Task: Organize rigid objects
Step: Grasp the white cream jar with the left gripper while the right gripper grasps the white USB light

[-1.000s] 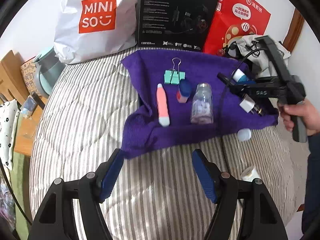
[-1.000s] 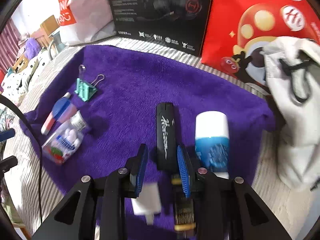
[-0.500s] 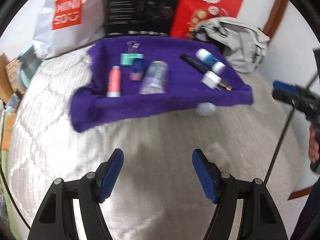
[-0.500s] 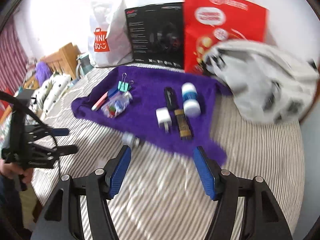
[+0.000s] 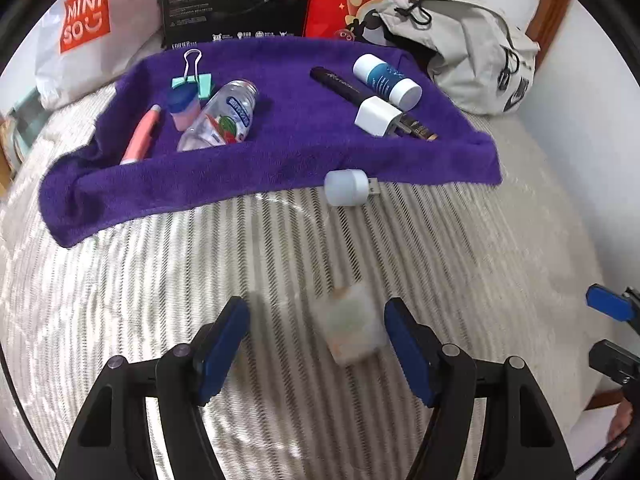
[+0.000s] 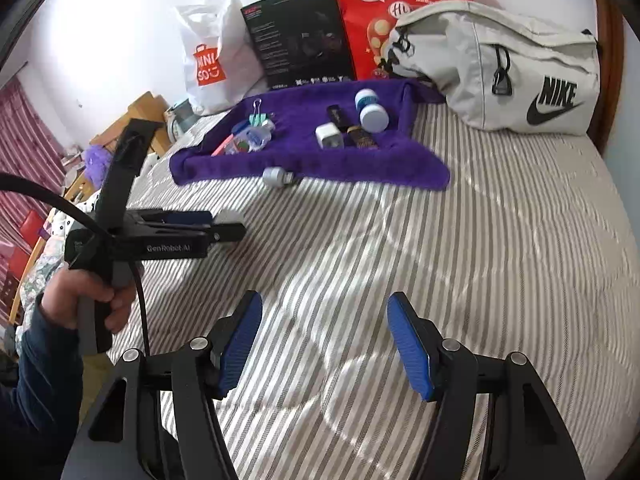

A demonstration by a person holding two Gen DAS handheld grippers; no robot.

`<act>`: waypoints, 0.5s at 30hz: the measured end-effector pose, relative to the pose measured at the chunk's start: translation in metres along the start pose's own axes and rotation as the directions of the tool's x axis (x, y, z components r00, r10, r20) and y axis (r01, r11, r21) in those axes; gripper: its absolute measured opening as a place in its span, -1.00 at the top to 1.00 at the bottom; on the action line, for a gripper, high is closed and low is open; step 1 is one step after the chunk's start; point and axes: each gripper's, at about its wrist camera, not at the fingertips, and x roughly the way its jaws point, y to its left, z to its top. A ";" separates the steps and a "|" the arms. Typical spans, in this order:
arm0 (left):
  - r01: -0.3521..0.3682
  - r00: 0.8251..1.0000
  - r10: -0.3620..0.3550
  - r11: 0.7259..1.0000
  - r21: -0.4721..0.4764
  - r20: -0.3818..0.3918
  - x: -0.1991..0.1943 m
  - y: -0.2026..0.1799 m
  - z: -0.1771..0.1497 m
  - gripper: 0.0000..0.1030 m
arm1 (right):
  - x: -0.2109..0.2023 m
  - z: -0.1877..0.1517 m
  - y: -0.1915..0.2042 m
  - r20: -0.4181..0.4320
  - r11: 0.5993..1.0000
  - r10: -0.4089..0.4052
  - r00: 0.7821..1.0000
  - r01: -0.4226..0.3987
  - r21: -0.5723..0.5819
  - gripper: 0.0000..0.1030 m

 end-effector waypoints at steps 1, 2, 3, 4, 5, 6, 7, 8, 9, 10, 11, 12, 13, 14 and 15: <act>-0.032 0.999 0.032 0.999 0.012 0.003 -0.002 0.001 -0.004 -0.34 | 0.002 -0.004 0.000 0.000 1.000 0.004 1.000 -0.004 0.004 -0.26; -0.056 0.998 0.056 0.998 0.024 0.000 -0.004 0.002 -0.006 -0.34 | 0.003 -0.009 0.000 0.002 1.000 0.014 1.000 -0.014 0.010 -0.26; -0.071 0.997 0.071 0.997 0.032 -0.005 -0.004 0.005 -0.008 -0.34 | 0.006 -0.014 -0.001 0.003 1.000 0.024 1.000 -0.024 0.017 -0.26; -0.081 0.997 0.081 0.996 0.035 -0.009 -0.005 0.008 -0.010 -0.34 | 0.007 -0.016 -0.002 0.003 0.999 0.030 1.000 -0.030 0.021 -0.26; -0.084 0.996 0.085 0.996 0.034 -0.010 -0.006 0.011 -0.011 -0.34 | 0.009 -0.019 -0.002 0.003 0.999 0.041 0.999 -0.041 0.027 -0.26; -0.084 0.996 0.085 0.996 0.032 -0.005 -0.008 0.013 -0.011 -0.34 | 0.011 -0.021 -0.003 0.002 0.998 0.047 0.999 -0.047 0.031 -0.26; -0.080 0.997 0.080 0.996 0.032 -0.001 -0.009 0.014 -0.011 -0.34 | 0.014 -0.023 -0.003 -0.003 0.998 0.052 0.999 -0.052 0.037 -0.26; -0.070 0.998 0.070 0.997 0.035 0.005 -0.009 0.014 -0.010 -0.34 | 0.017 -0.024 -0.003 -0.011 0.998 0.054 0.998 -0.053 0.040 -0.26; -0.062 0.998 0.062 0.997 0.042 0.011 -0.009 0.014 -0.010 -0.34 | 0.018 -0.025 -0.003 -0.016 0.998 0.053 0.998 -0.052 0.039 -0.26; -0.061 0.998 0.060 0.997 0.057 0.020 -0.010 0.012 -0.009 -0.34 | 0.019 -0.026 -0.003 -0.019 0.998 0.052 0.998 -0.051 0.037 -0.26; -0.066 0.998 0.064 0.995 0.079 0.027 -0.009 0.009 -0.008 -0.34 | 0.019 -0.026 -0.003 -0.020 0.998 0.055 0.998 -0.054 0.037 -0.26; -0.083 0.996 0.079 0.990 0.116 0.035 -0.008 0.004 -0.008 -0.34 | 0.019 -0.026 -0.003 -0.019 0.998 0.058 0.998 -0.057 0.037 -0.26; -0.097 0.995 0.092 0.985 0.142 0.041 -0.007 0.000 -0.007 -0.33 | 0.019 -0.027 -0.003 -0.019 0.998 0.057 0.998 -0.056 0.037 -0.26; -0.108 0.994 0.102 0.980 0.167 0.047 -0.006 -0.003 -0.007 -0.23 | 0.019 -0.027 -0.003 -0.020 0.998 0.051 0.998 -0.050 0.039 -0.26; -0.114 0.993 0.106 0.975 0.189 0.051 -0.005 -0.006 -0.006 -0.08 | 0.019 -0.028 -0.004 -0.022 0.998 0.049 0.999 -0.048 0.041 -0.26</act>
